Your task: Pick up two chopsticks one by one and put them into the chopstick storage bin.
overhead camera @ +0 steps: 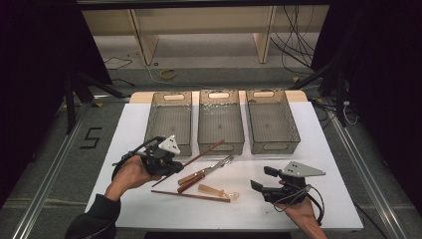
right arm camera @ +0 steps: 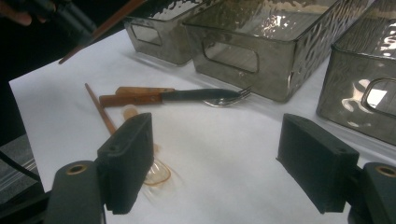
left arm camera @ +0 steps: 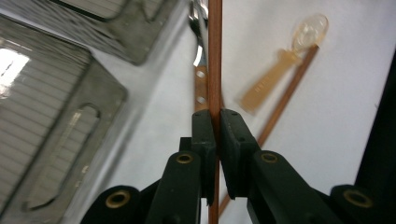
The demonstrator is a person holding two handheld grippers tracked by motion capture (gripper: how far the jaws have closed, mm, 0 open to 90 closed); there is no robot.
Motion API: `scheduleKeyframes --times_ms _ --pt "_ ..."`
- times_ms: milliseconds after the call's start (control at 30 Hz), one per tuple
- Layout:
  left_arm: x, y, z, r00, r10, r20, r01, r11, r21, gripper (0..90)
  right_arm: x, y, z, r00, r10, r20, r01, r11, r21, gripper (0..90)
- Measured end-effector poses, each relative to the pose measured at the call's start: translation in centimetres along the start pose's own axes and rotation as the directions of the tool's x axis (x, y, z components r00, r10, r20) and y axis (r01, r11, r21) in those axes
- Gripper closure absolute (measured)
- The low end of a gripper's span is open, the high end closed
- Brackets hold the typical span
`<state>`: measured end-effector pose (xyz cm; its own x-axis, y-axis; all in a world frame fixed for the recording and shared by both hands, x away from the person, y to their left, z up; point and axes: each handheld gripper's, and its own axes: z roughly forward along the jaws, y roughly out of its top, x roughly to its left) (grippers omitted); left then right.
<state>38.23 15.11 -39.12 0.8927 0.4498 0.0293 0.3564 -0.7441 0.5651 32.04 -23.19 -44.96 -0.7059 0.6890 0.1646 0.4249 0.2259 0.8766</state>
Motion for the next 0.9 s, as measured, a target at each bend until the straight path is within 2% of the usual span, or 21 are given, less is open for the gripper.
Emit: scheduleKeyframes --times_ms 100,233,300,333,433,500,567,633,667,733,900 --pt "1.1 0.5 -0.7 0.9988 -0.047 -0.015 0.047 0.9983 -0.034 84.3 -0.1 0.0 0.0 1.0 0.0 0.0 0.0 1.0 0.0 27.4" --pt "2.5 1.0 -1.4 0.994 -0.099 -0.047 0.096 0.9929 -0.07 84.3 -0.1 0.0 0.0 1.0 0.0 0.0 0.0 1.0 -0.001 27.5" --pt "3.5 1.4 -1.8 0.988 -0.142 -0.061 0.136 0.9862 -0.094 84.3 -0.1 0.0 0.0 1.0 0.001 -0.001 -0.001 1.0 0.0 27.4" --pt "3.5 1.4 -1.8 0.988 -0.142 -0.061 0.136 0.9862 -0.094 84.3 -0.1 0.0 0.0 1.0 0.0 0.0 0.0 1.0 -0.001 27.4" --pt "4.7 1.8 -2.0 0.9793 -0.193 -0.063 0.184 0.9753 -0.123 84.3 -0.1 0.0 0.0 1.0 0.001 -0.001 -0.001 1.0 -0.001 27.4" --pt "5.5 2.0 -2.1 0.9741 -0.213 -0.077 0.202 0.9711 -0.127 84.3 -0.1 0.0 0.0 1.0 0.002 -0.001 -0.002 1.0 0.0 27.4" --pt "6.3 2.2 -2.2 0.9649 -0.249 -0.084 0.235 0.961 -0.146 84.3 -0.1 0.0 0.0 1.0 0.0 -0.001 0.0 1.0 -0.002 27.4" --pt "7.3 2.4 -2.4 0.9574 -0.272 -0.097 0.255 0.9542 -0.156 84.3 -0.1 0.0 0.0 1.0 0.003 -0.001 -0.003 1.0 -0.001 27.4" --pt "7.7 2.4 -2.4 0.951 -0.29 -0.108 0.269 0.948 -0.169 84.3 -0.1 0.0 0.0 1.0 0.003 -0.002 -0.003 1.0 -0.001 27.4" --pt "8.6 2.4 -2.4 0.9423 -0.315 -0.114 0.292 0.9388 -0.183 84.3 -0.1 0.0 0.0 1.0 0.005 -0.004 -0.005 1.0 -0.001 27.4" --pt "10.7 2.3 -2.1 0.9171 -0.37 -0.149 0.34 0.9203 -0.194 84.3 -0.1 0.0 0.0 1.0 0.004 -0.005 -0.004 1.0 -0.002 27.4"
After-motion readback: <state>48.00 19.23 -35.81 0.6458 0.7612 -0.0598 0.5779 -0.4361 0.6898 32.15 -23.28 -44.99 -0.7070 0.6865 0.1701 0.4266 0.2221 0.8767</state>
